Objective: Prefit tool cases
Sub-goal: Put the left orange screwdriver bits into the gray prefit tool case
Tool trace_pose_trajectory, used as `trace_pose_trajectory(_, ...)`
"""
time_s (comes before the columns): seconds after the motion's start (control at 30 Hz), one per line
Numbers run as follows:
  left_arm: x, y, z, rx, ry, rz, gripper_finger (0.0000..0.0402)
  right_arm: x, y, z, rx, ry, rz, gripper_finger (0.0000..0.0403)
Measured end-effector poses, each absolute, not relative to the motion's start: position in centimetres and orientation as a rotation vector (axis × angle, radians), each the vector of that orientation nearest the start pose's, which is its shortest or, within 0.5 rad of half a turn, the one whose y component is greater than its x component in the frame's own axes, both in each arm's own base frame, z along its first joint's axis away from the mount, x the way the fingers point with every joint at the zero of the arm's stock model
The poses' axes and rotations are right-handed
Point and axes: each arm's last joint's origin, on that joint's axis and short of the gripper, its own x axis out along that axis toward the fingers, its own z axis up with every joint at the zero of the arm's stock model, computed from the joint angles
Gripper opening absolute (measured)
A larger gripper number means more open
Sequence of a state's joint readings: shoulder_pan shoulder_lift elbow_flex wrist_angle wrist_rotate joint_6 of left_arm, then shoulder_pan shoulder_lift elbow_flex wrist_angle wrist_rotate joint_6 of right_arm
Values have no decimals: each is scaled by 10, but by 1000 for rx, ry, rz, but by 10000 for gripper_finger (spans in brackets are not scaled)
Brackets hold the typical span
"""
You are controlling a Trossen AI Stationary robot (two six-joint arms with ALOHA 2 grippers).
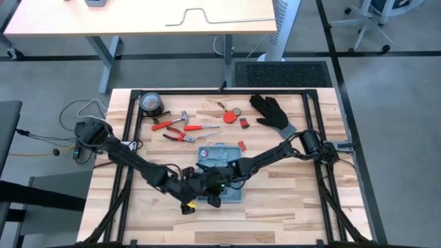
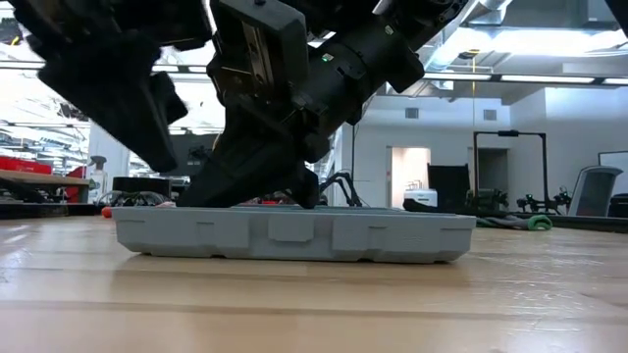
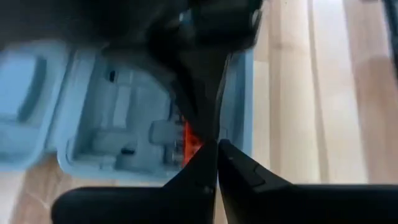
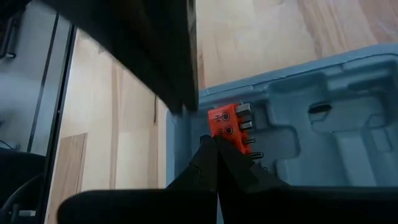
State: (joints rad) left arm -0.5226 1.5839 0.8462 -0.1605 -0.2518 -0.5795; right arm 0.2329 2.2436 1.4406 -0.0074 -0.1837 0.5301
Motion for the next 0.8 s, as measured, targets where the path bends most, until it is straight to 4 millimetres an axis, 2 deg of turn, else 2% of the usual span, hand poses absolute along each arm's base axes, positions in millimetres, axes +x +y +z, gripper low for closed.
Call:
trace_pose_trajectory(0.1, 280, -149, 173, -119, 914, 30, 4, 450, 112, 105, 474, 900, 167, 0)
trace_pose_trajectory(0.27, 289, -153, 171, -13, 986, 27, 1, 449, 112, 105, 453, 911, 177, 0)
trace_pose_trajectory(0.5, 289, -152, 171, 22, 995, 12, 0, 449, 111, 105, 464, 910, 173, 0)
trace_pose_trajectory(0.6, 289, -159, 174, 72, 953, 11, 0, 450, 109, 105, 493, 908, 158, 0)
trace_pose_trajectory(0.7, 285, -163, 174, 157, 902, 107, 0, 452, 104, 105, 508, 897, 142, 0)
trace_pose_trajectory(0.8, 280, -165, 175, 162, 858, 231, 0, 454, 100, 106, 524, 890, 137, 0)
